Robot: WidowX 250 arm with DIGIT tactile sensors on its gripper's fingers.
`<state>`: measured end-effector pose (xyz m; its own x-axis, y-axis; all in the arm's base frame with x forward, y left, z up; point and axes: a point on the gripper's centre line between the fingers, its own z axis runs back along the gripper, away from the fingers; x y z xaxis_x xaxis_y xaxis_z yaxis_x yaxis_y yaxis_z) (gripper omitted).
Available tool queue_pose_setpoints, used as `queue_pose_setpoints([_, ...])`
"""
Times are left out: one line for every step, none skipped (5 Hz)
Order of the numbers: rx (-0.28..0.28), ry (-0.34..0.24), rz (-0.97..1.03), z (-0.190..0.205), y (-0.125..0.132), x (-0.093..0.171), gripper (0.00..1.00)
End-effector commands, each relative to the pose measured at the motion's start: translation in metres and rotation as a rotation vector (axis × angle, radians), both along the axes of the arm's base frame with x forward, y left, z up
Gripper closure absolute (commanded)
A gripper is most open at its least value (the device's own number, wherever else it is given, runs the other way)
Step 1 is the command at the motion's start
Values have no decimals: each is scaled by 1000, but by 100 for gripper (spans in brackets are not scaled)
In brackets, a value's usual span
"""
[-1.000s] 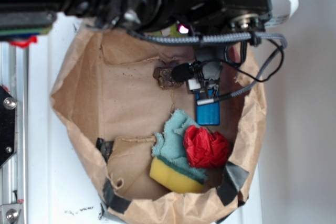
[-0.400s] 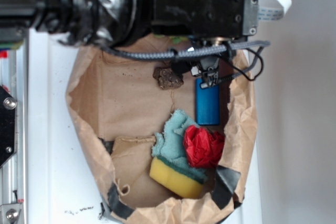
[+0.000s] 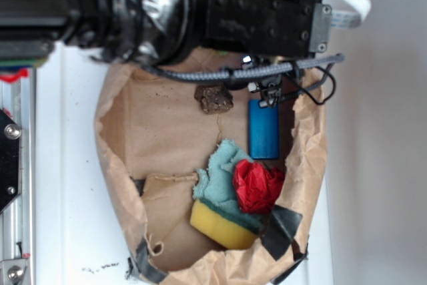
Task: Grab the green animal.
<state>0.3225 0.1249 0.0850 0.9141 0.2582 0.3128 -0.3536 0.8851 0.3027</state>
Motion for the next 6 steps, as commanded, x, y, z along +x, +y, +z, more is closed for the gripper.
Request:
queue_pose_setpoints([51,-32,-1,-2,7,6,0])
queue_pose_setpoints([32,-32,-33,-14,1,4,0])
queue_pose_setpoints([26,-33,-50,-24,-6,-19,0])
queue_pose_setpoints([42,-49,-62,-34,-7,-16,0])
queue_pose_setpoints([50,-48,-63,-37,-7,-17,0])
queue_pose_setpoints([55,-50,-59,-37,-7,-18,0])
